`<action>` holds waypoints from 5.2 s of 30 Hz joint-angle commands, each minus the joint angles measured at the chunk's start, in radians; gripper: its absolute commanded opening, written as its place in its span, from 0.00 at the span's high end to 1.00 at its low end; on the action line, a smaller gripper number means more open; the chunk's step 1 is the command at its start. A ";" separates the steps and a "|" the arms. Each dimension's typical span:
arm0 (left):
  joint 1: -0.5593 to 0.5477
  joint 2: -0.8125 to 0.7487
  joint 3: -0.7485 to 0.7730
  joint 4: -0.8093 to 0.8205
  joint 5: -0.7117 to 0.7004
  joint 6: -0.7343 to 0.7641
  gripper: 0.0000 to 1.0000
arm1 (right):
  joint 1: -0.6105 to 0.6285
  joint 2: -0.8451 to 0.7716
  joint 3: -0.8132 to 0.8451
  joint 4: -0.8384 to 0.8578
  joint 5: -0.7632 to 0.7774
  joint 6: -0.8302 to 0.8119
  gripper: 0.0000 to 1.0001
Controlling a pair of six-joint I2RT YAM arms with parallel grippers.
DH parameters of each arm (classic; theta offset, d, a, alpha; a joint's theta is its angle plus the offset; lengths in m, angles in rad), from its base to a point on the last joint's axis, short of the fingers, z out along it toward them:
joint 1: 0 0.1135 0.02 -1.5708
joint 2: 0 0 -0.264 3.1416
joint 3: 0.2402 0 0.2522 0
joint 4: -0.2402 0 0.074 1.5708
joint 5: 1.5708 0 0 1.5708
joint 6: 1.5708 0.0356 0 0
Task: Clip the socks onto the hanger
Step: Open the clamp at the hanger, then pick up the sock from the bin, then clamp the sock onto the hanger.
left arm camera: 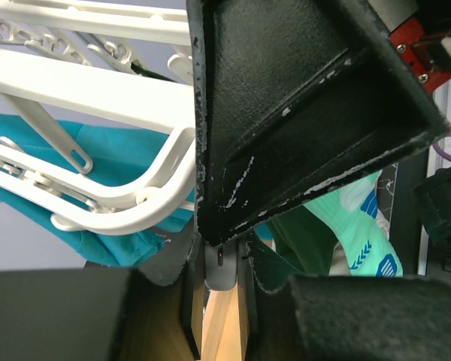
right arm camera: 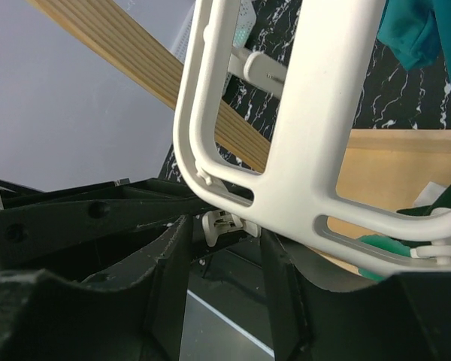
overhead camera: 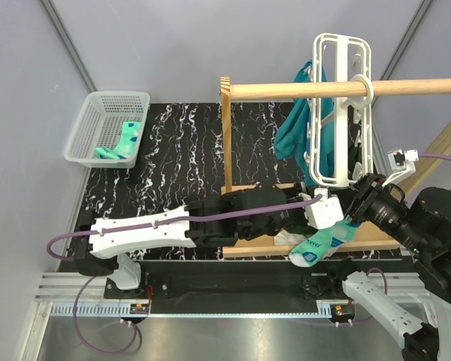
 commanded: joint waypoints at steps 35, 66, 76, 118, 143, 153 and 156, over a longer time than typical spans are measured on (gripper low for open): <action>-0.018 -0.650 -0.487 -0.002 -0.230 -0.398 0.26 | -0.001 0.020 -0.020 0.102 0.008 -0.016 1.00; 1.623 0.128 -0.053 -0.093 0.121 -0.791 0.38 | -0.001 0.040 -0.034 0.082 -0.012 -0.045 1.00; 1.625 0.541 0.184 0.036 0.196 -0.593 0.36 | -0.001 0.055 -0.050 0.070 0.010 -0.031 1.00; 1.700 0.689 0.443 -0.293 0.270 -0.725 1.00 | 0.001 0.052 -0.123 0.108 -0.001 -0.034 1.00; 1.645 -0.450 -0.401 0.082 0.724 -1.007 1.00 | -0.001 0.076 -0.162 0.180 -0.053 -0.034 1.00; 1.501 -0.995 -0.710 0.029 1.034 -1.050 1.00 | -0.001 0.064 -0.157 0.190 -0.093 -0.028 1.00; 1.432 -1.073 -0.774 0.052 1.103 -1.094 1.00 | -0.001 0.072 -0.149 0.182 -0.108 -0.031 1.00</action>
